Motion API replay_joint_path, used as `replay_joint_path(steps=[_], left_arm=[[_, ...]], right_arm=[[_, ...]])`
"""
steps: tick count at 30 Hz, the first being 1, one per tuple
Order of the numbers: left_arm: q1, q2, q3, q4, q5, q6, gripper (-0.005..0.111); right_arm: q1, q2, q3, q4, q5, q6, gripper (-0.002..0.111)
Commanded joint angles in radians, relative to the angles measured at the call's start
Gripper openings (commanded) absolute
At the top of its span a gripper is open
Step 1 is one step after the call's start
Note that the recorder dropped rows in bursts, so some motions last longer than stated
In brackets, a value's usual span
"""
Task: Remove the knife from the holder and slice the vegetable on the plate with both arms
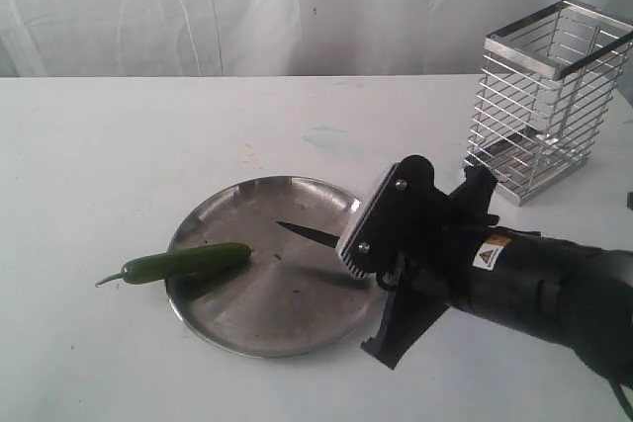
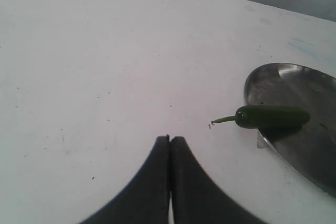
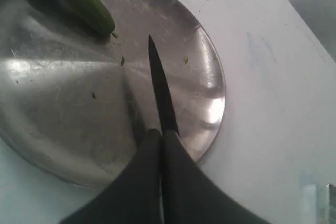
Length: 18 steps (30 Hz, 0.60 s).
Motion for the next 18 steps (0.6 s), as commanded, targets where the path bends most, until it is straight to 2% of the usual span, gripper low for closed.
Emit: replay_joint_path(steps=[1,4,7,10,12,14,16,18], left_arm=[[-0.008,-0.005,0.0,0.004,0.003,0.001,0.0],[-0.008,-0.005,0.0,0.004,0.003,0.001,0.0],[-0.008,-0.005,0.0,0.004,0.003,0.001,0.0],[-0.008,-0.005,0.0,0.004,0.003,0.001,0.0],[-0.008,-0.005,0.0,0.004,0.003,0.001,0.0],[-0.008,-0.005,0.0,0.004,0.003,0.001,0.0],[-0.008,-0.005,0.0,0.004,0.003,0.001,0.0],[-0.008,-0.005,0.0,0.004,0.003,0.001,0.0]], right_arm=[[-0.04,0.016,-0.054,0.073,0.03,-0.23,0.0],[-0.081,0.022,-0.061,0.018,0.03,-0.239,0.0],[-0.089,0.027,-0.052,-0.232,0.022,-0.063,0.0],[-0.105,0.031,-0.052,-0.571,-0.011,0.411,0.0],[-0.121,0.031,-0.052,-0.879,-0.057,0.842,0.0],[-0.126,0.031,-0.052,-1.035,-0.084,1.076,0.0],[-0.126,0.031,-0.052,-1.058,-0.047,1.088,0.0],[-0.126,0.033,-0.061,-1.058,0.086,0.994,0.0]])
